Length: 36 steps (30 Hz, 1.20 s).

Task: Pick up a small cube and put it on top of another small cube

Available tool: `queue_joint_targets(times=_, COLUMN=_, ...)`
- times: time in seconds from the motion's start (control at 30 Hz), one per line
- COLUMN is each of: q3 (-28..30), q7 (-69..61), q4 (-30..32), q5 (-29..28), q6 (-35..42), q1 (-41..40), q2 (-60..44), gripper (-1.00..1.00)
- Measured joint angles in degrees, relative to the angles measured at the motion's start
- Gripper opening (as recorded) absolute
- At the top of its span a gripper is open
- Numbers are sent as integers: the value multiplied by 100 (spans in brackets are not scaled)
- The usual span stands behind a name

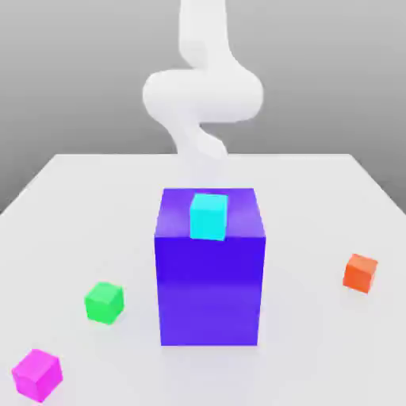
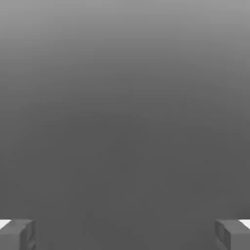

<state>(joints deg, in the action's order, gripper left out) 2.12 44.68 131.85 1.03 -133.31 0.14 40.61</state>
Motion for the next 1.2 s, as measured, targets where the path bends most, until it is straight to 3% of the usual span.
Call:
queue_joint_targets(times=0.57, q3=1274, q7=-979, q4=48, q5=967, q6=-1041, q1=-184, q2=-3567, gripper=0)
queue_joint_targets(times=0.97, q3=1579, q7=-1418, q4=92, q5=1297, q6=-1827, q1=-866, q2=-5993, gripper=0)
queue_joint_targets(times=1.1, q3=1260, q7=-1699, q4=-69, q5=1656, q6=-2386, q1=-1180, q2=-6823, gripper=0)
queue_joint_targets(times=1.13, q3=1167, q7=-1762, q4=-109, q5=1741, q6=-2511, q1=-1256, q2=-6993, gripper=-100)
queue_joint_targets(times=1.2, q3=1167, q7=-1762, q4=-109, q5=1741, q6=-2510, q1=-1256, q2=-6993, gripper=-100)
